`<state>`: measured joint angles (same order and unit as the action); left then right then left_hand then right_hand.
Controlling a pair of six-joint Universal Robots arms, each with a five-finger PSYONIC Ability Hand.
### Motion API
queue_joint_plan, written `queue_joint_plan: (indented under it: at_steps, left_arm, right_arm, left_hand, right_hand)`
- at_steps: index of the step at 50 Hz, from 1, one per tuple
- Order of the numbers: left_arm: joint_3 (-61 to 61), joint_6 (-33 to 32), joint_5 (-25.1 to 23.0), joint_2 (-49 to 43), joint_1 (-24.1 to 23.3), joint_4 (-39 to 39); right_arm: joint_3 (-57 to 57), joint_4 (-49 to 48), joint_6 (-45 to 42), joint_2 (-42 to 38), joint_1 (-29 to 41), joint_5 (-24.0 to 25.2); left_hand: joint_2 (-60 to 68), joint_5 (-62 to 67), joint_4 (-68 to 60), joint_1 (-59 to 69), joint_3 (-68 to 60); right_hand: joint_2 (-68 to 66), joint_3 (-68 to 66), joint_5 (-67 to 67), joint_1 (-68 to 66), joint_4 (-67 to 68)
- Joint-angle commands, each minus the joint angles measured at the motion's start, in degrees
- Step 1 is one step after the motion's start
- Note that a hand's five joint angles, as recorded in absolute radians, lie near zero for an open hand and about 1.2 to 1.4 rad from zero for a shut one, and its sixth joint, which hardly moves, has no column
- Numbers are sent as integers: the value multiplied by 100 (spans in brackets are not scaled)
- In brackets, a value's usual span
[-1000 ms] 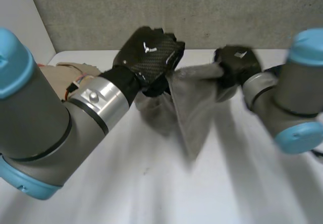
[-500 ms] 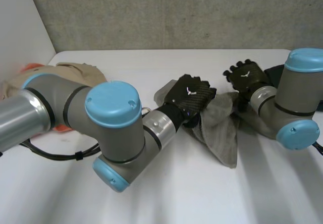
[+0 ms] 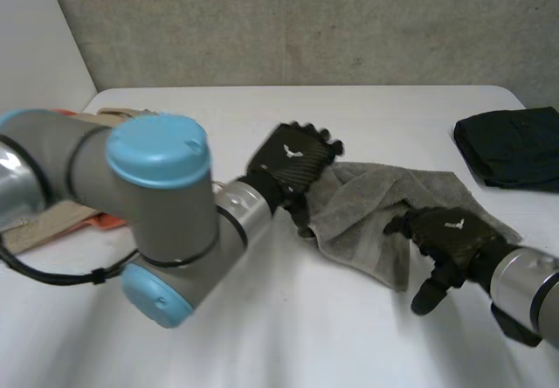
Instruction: Fold the laundry.
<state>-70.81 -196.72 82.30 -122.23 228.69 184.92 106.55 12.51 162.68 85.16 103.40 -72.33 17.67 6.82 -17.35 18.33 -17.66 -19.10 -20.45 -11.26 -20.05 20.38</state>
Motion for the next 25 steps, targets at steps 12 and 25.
queue_joint_plan:
  at_steps: [12, 25]
  left_arm:
    - [-1031, 72, 41, 709, 668, 70]
    - [-1418, 799, 58, 683, 1011, 378]
  right_arm:
    - [-379, -2173, 589, -1844, 724, -737]
    - [-873, -2578, 572, -1961, 980, -967]
  left_hand:
    - [-72, 13, 40, -139, 71]
    - [-392, -307, 360, -458, 391]
  right_hand:
    - [-730, -595, -514, -635, 602]
    - [-6090, -5955, -5874, -5995, 5962]
